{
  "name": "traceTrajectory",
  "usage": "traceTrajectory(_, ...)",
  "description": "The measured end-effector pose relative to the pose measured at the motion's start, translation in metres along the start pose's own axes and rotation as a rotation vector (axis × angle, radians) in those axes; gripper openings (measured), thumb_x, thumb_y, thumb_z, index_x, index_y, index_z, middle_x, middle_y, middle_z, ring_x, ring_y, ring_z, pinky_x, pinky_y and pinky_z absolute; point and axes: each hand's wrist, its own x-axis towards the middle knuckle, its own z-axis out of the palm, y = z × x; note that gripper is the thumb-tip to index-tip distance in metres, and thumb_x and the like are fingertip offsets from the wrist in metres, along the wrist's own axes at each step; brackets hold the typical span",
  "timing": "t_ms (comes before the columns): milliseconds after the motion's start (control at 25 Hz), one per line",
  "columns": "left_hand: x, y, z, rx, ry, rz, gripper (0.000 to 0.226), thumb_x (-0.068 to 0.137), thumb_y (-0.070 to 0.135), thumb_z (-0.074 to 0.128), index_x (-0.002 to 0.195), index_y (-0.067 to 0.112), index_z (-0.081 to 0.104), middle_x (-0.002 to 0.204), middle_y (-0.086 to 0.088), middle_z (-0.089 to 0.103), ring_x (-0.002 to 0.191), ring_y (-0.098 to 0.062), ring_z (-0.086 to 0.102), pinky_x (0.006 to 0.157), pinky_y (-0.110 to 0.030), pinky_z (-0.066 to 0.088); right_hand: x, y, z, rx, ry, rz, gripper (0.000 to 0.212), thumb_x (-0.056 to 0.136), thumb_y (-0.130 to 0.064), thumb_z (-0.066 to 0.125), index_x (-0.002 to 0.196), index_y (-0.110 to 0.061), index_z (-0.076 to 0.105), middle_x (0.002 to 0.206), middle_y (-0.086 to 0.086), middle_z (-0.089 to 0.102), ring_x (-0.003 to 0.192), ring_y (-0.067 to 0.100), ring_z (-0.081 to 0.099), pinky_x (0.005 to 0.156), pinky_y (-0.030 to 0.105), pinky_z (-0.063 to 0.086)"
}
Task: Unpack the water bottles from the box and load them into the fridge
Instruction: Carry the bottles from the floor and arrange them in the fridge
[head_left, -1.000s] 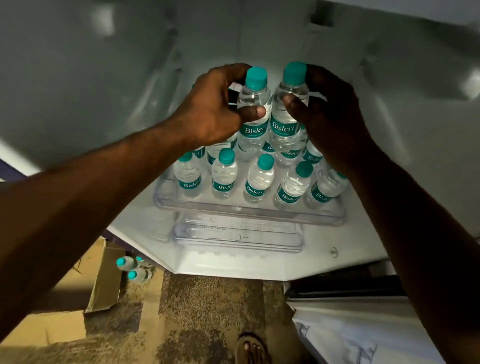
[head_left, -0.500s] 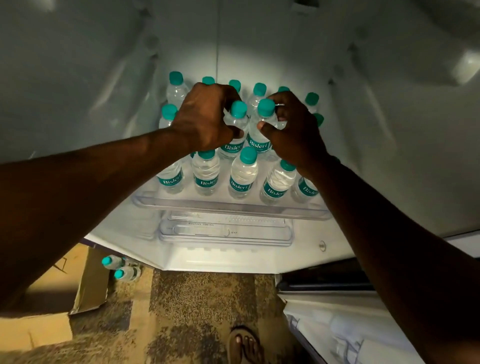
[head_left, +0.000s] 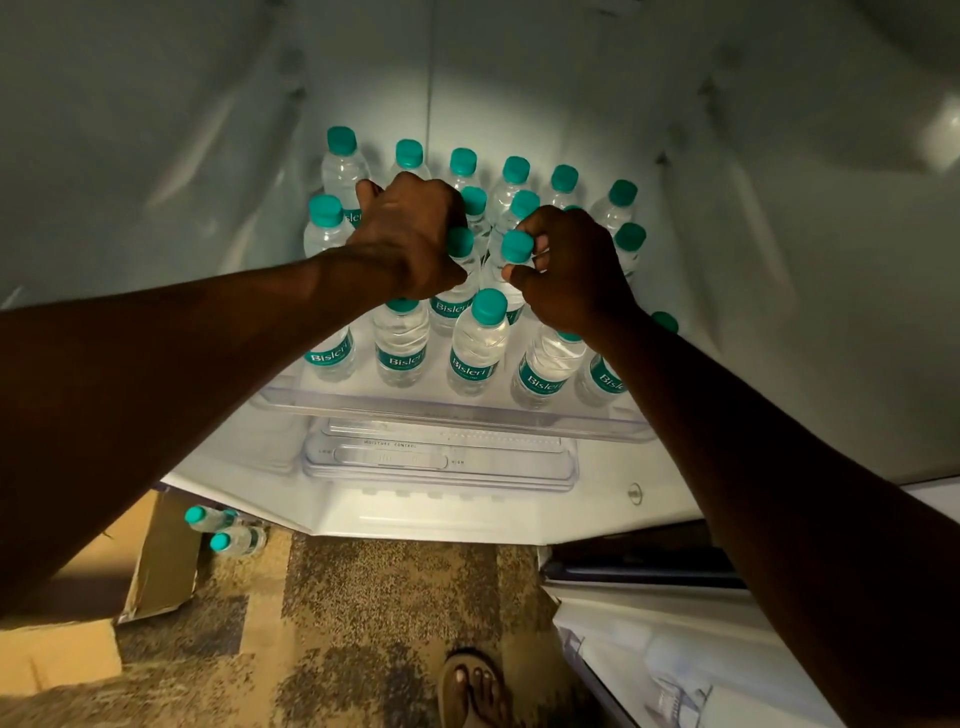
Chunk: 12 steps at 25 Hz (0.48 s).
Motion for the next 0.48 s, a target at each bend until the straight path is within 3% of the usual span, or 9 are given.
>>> traceTrajectory(280,0.0034,0.0052,0.0028,0.026,0.017,-0.024,0.044,0.09,0.032,0.071,0.13,0.019,0.059,0.125,-0.007,0.063,0.124,-0.03,0.051,0.112,-0.048,0.025,0.0023,-0.0014,0.0021,-0.111,-0.021,0.029,0.044,0.091,-0.024,0.073,0.131,-0.012,0.058,0.13,0.007,0.061,0.118,0.022,0.059,0.091,0.018,0.038)
traceTrajectory(480,-0.0007,0.0049,0.0043,0.005,0.057,-0.036,0.048,0.089,0.03,0.073,0.133,0.02,0.058,0.125,-0.005,0.064,0.125,-0.03,0.051,0.112,-0.047,0.023,0.0018,-0.0027,-0.0045,-0.133,0.017,0.035,0.043,0.091,-0.029,0.072,0.129,-0.015,0.058,0.13,0.003,0.062,0.12,0.02,0.057,0.093,0.015,0.032)
